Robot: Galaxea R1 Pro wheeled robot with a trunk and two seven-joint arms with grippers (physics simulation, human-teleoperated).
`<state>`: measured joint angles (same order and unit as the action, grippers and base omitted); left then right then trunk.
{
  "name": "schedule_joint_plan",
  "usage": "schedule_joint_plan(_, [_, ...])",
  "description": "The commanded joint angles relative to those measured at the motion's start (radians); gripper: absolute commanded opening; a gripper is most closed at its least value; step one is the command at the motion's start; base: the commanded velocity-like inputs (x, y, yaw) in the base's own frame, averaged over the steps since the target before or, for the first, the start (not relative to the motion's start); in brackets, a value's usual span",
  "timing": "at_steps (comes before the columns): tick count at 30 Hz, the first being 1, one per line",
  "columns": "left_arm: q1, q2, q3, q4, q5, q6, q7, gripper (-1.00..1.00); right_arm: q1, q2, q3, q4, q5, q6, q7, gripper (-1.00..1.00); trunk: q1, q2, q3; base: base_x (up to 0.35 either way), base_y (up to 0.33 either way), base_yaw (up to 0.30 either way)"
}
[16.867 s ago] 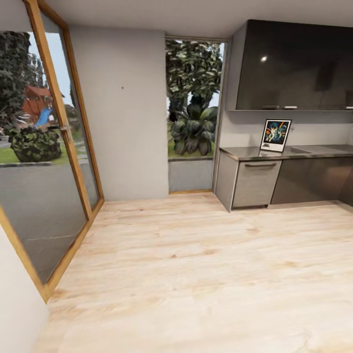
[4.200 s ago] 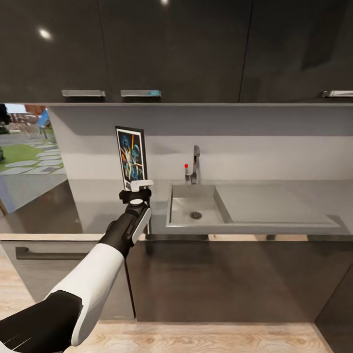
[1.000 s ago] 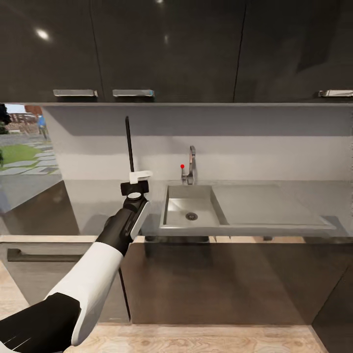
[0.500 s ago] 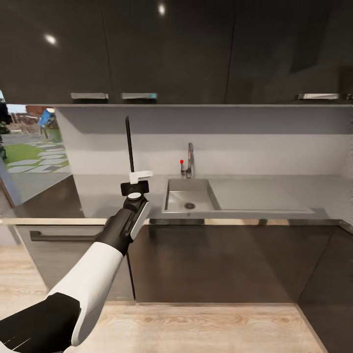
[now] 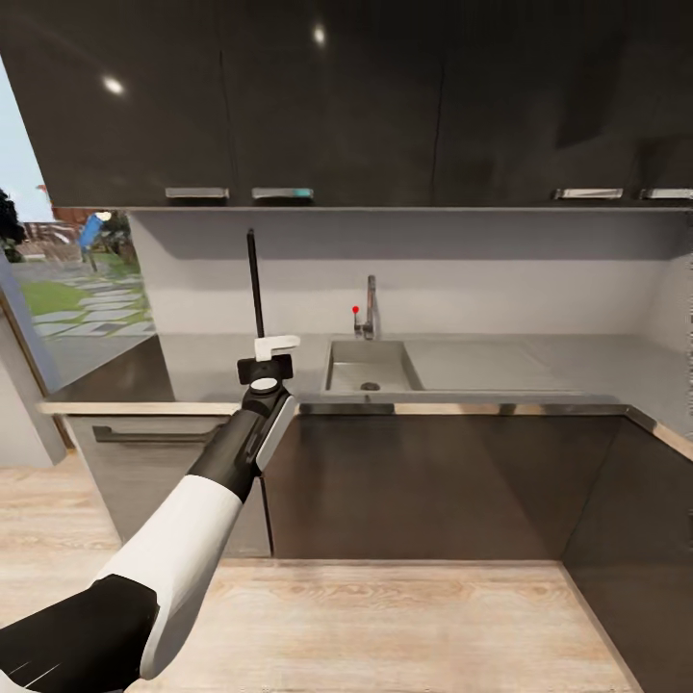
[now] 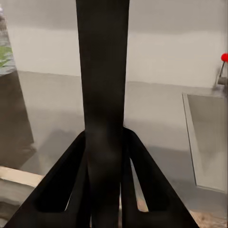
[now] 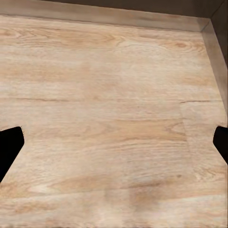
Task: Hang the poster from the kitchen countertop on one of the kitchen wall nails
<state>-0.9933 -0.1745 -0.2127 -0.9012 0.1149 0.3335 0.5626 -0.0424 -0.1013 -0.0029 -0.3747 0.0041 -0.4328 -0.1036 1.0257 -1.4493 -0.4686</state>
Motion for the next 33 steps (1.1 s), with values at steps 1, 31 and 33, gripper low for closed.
schedule_joint_plan(1, [-0.001, 0.000, -0.002, -0.001, 0.006, 0.004, 0.010, -1.00, -0.001, 0.000, 0.000, 0.000, 0.001, -0.003, -0.002, 1.00, -0.001, -0.001, -0.001, -0.340, 0.000, 0.000])
schedule_joint_plan(31, [0.114, 0.212, -0.001, -0.160, 0.004, -0.004, -1.655, -1.00, -0.001, -0.010, 0.005, -0.190, 0.002, 0.023, 0.206, 1.00, -0.001, -0.001, -0.001, -0.066, 0.000, 0.000])
schedule_joint_plan(33, [0.123, 0.251, -0.001, -0.157, 0.003, -0.005, -1.717, -1.00, 0.000, -0.013, 0.004, -0.271, 0.002, 0.091, 0.276, 1.00, -0.001, -0.001, -0.001, 0.000, 0.000, 0.000])
